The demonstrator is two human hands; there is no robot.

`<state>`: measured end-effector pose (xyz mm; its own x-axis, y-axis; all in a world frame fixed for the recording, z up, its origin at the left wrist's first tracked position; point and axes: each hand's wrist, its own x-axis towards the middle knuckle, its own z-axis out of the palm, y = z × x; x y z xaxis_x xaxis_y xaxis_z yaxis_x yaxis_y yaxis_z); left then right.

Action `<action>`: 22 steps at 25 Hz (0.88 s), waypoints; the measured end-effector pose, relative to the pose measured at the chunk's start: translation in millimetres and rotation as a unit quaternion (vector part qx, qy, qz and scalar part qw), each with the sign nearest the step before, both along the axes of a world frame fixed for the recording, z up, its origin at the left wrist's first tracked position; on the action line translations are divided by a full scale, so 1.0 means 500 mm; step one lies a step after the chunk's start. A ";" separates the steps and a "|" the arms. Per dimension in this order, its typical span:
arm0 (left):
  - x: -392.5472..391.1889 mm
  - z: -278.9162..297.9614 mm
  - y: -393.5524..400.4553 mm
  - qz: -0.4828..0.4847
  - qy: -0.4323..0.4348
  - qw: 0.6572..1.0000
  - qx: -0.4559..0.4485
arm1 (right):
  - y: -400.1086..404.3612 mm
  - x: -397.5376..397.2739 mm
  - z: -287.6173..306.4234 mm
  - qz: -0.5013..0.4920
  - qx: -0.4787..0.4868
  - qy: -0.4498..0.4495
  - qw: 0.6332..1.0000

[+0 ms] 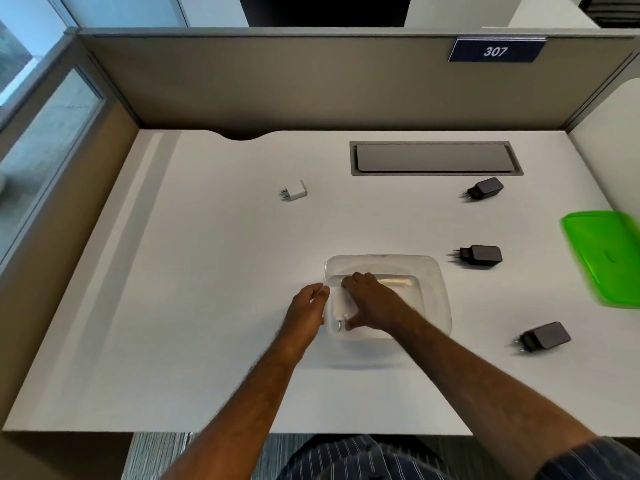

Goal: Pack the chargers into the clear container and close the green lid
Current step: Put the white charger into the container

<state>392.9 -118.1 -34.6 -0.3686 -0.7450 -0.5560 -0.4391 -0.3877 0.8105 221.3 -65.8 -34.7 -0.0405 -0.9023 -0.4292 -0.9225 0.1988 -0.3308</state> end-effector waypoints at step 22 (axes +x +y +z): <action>-0.009 0.010 0.002 -0.016 -0.043 0.999 -0.027 | 0.022 0.000 -0.015 -0.009 -0.007 -0.058 0.998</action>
